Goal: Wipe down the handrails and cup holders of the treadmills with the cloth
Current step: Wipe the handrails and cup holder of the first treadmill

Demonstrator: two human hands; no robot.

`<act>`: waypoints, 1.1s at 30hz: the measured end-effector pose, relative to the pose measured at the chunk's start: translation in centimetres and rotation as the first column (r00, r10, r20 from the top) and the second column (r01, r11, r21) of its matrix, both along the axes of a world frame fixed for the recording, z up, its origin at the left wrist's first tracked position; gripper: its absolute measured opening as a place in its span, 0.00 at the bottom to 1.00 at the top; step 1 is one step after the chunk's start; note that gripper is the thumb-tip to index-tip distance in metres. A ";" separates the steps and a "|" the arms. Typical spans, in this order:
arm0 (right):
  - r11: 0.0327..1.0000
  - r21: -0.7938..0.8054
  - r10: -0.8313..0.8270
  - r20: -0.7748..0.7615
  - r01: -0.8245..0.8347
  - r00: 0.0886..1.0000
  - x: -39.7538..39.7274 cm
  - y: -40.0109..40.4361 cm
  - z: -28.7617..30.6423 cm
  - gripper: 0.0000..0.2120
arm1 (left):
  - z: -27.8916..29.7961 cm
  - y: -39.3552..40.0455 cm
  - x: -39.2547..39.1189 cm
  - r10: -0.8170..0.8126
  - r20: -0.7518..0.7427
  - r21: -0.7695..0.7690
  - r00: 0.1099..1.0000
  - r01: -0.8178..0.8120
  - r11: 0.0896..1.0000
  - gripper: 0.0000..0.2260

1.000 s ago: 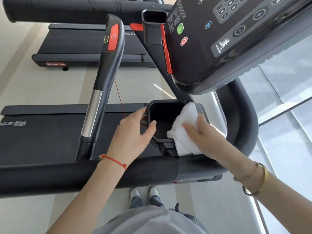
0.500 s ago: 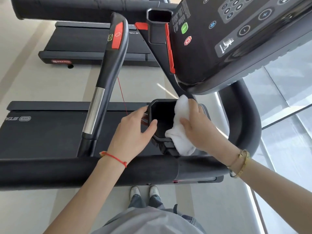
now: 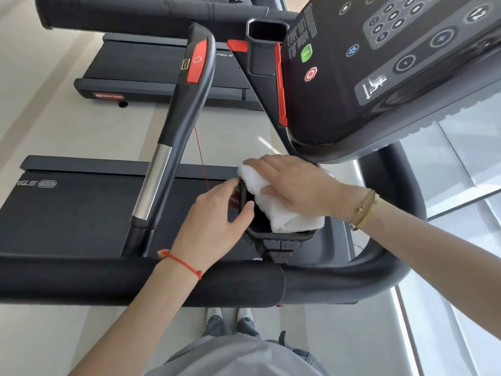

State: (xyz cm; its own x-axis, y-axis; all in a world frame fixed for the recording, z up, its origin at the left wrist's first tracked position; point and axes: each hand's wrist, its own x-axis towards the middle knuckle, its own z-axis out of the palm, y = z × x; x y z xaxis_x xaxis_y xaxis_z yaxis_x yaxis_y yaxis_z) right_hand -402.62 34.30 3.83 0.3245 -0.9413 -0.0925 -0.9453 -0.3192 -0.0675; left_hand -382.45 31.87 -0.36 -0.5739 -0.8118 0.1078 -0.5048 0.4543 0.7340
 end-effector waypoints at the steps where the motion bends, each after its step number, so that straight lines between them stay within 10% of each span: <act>1: 1.000 -0.017 0.025 -0.047 -0.026 0.999 0.5 -0.5 -0.2 0.26 | 0.0 0.0 0.0 0.003 0.002 -0.001 1.000 -0.003 1.000 0.14; 11: 0.987 -0.031 -0.157 0.059 0.159 0.986 -0.9 3.7 -0.4 0.34 | -0.3 -0.2 0.1 0.001 -0.009 0.017 1.000 -0.001 1.000 0.24; 16: 0.815 0.251 -0.570 0.506 0.522 0.647 -0.2 7.1 -1.2 0.33 | -0.2 -0.1 0.0 -0.007 -0.008 -0.006 1.000 0.007 1.000 0.23; 21: 0.745 0.282 -0.635 0.579 0.605 0.512 -0.4 8.6 -0.8 0.22 | 0.1 -0.2 0.1 -0.020 -0.007 -0.012 1.000 0.020 1.000 0.20; 33: 0.952 0.297 -0.240 0.563 0.078 0.791 -1.1 13.2 2.9 0.23 | 0.4 -0.2 0.5 -0.029 -0.024 0.053 0.999 0.030 0.998 0.16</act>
